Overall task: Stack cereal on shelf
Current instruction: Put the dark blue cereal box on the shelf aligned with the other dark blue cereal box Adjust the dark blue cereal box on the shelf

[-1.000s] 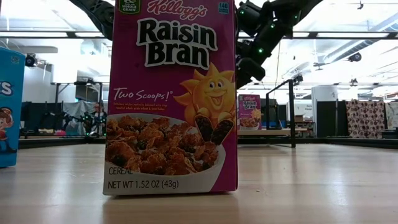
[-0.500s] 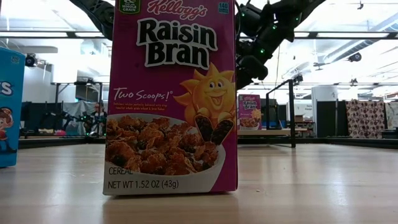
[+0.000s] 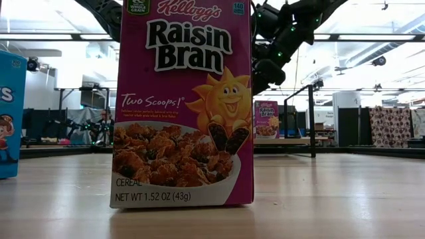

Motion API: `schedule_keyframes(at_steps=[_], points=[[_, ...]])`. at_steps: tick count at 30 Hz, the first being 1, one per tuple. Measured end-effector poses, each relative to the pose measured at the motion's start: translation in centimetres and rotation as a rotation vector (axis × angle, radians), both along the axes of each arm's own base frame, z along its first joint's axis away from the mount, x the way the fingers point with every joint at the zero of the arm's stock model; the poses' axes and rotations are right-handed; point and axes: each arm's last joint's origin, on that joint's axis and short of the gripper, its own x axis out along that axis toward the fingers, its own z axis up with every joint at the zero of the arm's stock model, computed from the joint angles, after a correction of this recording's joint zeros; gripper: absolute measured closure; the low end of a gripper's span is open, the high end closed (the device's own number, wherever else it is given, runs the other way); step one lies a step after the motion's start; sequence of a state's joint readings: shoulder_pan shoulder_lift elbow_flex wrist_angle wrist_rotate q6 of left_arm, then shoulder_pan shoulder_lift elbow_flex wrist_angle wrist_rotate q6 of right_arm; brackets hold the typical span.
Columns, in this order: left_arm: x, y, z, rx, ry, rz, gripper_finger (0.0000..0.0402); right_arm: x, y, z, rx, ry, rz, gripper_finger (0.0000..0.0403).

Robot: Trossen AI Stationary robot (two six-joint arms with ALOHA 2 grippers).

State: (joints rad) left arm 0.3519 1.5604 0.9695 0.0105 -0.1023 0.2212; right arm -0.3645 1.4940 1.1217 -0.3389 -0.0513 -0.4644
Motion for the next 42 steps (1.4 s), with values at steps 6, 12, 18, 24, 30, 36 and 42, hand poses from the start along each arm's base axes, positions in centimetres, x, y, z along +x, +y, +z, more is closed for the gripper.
schedule_keyframes(at_steps=[6, 12, 18, 24, 30, 36, 42], points=[[0.12, -0.31, 0.01, -0.004, -0.003, -0.016, 0.0402, -0.01, -0.19, 0.05, -0.041, 0.007, -0.041, 0.0394], [0.25, -0.63, 0.02, -0.006, -0.007, -0.031, 0.0401, 0.05, -0.24, 0.14, -0.052, -0.001, -0.042, 0.0394], [0.27, -0.75, -0.01, -0.007, -0.003, -0.035, 0.0401, 0.10, -0.27, 0.19, -0.057, -0.007, -0.040, 0.0394], [0.27, -0.73, -0.01, -0.007, -0.003, -0.034, 0.0401, 0.11, -0.27, 0.19, -0.057, -0.009, -0.041, 0.0394], [0.31, -0.74, 0.04, -0.007, -0.010, -0.037, 0.0401, -0.09, -0.31, 0.01, -0.082, 0.025, -0.073, 0.0394], [0.30, -0.75, 0.04, -0.007, -0.008, -0.037, 0.0401, -0.17, -0.43, -0.02, -0.097, 0.037, -0.083, 0.0394], [0.26, -0.74, 0.05, -0.004, -0.005, -0.032, 0.0401, -0.14, -0.34, -0.03, -0.090, 0.035, -0.084, 0.0394]])
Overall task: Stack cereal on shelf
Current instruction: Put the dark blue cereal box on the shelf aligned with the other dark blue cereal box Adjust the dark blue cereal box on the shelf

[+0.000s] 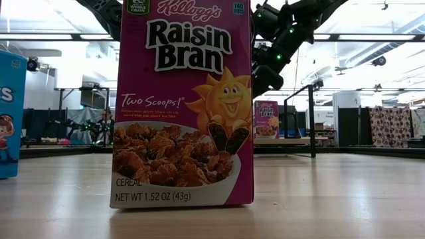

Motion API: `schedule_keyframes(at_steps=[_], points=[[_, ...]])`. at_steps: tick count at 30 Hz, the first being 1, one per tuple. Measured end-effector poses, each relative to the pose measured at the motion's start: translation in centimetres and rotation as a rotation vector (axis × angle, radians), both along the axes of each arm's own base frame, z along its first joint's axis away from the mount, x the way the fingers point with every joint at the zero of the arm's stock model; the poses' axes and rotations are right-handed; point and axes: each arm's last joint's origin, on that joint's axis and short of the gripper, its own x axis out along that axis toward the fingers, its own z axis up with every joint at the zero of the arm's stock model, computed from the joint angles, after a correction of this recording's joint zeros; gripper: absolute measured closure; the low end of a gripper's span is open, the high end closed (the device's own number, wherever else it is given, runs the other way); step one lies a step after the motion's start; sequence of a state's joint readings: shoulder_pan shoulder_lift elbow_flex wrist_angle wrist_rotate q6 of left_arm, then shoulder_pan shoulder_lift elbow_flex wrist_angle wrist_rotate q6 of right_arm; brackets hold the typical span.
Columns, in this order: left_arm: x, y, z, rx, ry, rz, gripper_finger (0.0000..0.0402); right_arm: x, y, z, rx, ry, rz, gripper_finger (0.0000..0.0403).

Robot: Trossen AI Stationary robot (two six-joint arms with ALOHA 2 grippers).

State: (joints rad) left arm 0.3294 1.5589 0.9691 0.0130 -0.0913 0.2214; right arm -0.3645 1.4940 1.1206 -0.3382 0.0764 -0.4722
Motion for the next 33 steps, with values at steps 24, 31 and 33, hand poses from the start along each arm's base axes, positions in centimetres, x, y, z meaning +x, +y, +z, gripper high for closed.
schedule_keyframes(at_steps=[24, 31, 33], points=[[0.08, 0.05, 0.19, -0.009, -0.028, 0.020, 0.0401, 0.16, 0.18, 0.05, 0.033, -0.027, 0.008, 0.0394], [-0.25, 0.12, 0.01, 0.012, 0.017, 0.071, 0.0401, 0.07, 0.19, 0.05, 0.032, -0.014, 0.001, 0.0394], [-0.35, 0.14, 0.03, 0.021, 0.026, 0.085, 0.0401, 0.07, 0.19, 0.12, 0.031, -0.016, 0.001, 0.0394]])
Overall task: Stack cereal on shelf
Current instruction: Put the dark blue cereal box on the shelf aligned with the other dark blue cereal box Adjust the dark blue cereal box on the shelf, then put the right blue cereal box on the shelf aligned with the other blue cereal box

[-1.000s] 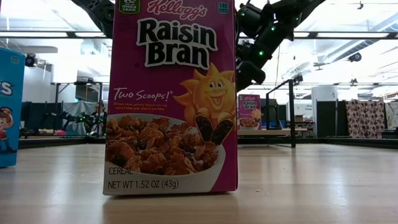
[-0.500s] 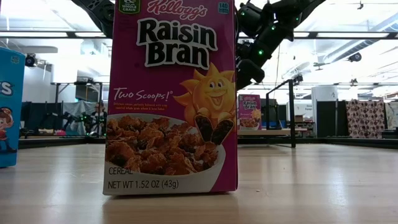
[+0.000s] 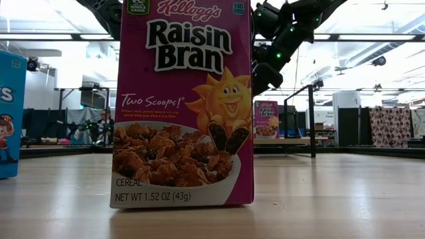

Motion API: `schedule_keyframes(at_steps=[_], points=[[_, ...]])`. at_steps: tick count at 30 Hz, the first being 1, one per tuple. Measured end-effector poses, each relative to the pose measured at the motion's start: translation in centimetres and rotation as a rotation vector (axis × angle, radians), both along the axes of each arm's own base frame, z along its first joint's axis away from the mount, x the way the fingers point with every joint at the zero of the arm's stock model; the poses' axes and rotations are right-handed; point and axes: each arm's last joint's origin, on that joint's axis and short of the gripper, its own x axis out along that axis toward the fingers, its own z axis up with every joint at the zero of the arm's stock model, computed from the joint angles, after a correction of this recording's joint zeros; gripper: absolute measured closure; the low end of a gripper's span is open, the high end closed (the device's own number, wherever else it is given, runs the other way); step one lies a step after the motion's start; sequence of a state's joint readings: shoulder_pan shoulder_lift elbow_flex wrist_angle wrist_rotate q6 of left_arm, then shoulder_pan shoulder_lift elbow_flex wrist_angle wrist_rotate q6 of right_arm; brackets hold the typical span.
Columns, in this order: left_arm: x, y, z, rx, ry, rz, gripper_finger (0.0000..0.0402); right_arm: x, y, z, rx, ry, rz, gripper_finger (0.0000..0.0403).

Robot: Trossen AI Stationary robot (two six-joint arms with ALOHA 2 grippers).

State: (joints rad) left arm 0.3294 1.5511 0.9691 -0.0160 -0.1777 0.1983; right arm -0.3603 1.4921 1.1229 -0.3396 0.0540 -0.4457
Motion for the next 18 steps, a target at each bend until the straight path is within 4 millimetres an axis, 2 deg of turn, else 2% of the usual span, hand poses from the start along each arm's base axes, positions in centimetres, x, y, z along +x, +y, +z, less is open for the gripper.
schedule_keyframes(at_steps=[10, 18], points=[[-0.2, 0.2, 0.7, 0.072, -0.008, 0.047, 0.0401, -0.3, -0.1, 0.0, -0.032, 0.029, -0.036, 0.0394], [-0.4, 1.3, 1.0, 0.150, -0.006, 0.068, 0.0401, -1.2, -0.2, 1.8, -0.138, 0.036, -0.111, 0.0394]])
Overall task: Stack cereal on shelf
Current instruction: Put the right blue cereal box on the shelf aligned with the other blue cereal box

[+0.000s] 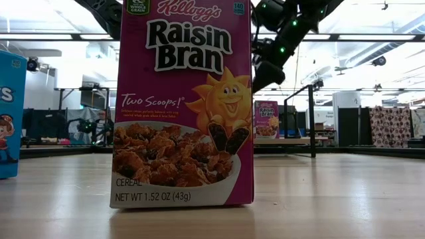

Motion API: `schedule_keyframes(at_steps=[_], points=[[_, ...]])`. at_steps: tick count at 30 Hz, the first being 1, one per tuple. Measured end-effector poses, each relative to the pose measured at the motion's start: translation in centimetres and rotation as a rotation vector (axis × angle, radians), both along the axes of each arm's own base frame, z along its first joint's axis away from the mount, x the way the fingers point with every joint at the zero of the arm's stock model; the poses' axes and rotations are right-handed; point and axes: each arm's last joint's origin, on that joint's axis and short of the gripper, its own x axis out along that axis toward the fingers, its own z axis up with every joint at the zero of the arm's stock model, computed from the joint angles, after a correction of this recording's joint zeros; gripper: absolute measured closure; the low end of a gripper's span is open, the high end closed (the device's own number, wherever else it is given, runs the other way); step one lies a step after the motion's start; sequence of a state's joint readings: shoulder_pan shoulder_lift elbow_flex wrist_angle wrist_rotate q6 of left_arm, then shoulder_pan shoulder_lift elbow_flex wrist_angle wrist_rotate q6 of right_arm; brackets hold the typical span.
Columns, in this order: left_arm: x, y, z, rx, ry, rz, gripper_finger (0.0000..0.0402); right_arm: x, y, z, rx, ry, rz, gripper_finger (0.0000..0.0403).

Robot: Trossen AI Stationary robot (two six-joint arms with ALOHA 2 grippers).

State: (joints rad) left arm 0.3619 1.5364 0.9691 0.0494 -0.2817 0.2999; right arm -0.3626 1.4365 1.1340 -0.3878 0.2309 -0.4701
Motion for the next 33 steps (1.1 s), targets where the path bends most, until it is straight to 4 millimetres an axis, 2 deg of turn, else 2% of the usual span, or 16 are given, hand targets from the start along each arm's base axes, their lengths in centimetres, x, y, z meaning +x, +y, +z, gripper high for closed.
schedule_keyframes(at_steps=[8, 12, 17, 21, 25, 29, 33], points=[[-0.1, 0.5, 0.1, 0.038, 0.011, -0.007, 0.0401, 0.5, -0.9, 3.1, -0.032, -0.086, 0.001, 0.0394], [-0.1, 0.5, 0.2, 0.046, 0.008, -0.011, 0.0401, 0.4, -1.3, 3.9, 0.024, -0.116, 0.035, 0.0394], [-0.4, 0.2, 1.2, 0.056, -0.019, -0.016, 0.0401, 0.0, -0.9, 5.7, 0.103, -0.085, -0.006, 0.0394], [-0.8, -0.6, 2.3, 0.068, -0.052, -0.035, 0.0401, -0.3, 0.5, 7.3, 0.222, -0.053, -0.031, 0.0394], [-1.1, -2.0, 3.6, 0.074, -0.093, -0.069, 0.0401, -0.6, 2.4, 8.3, 0.445, -0.040, -0.014, 0.0394], [-1.2, -3.7, 4.6, 0.076, -0.125, -0.116, 0.0401, -0.7, 4.7, 8.3, 0.653, -0.005, -0.025, 0.0394], [-1.3, -5.2, 5.2, 0.079, -0.146, -0.163, 0.0401, -1.2, 7.6, 7.6, 0.791, 0.119, -0.105, 0.0394]])
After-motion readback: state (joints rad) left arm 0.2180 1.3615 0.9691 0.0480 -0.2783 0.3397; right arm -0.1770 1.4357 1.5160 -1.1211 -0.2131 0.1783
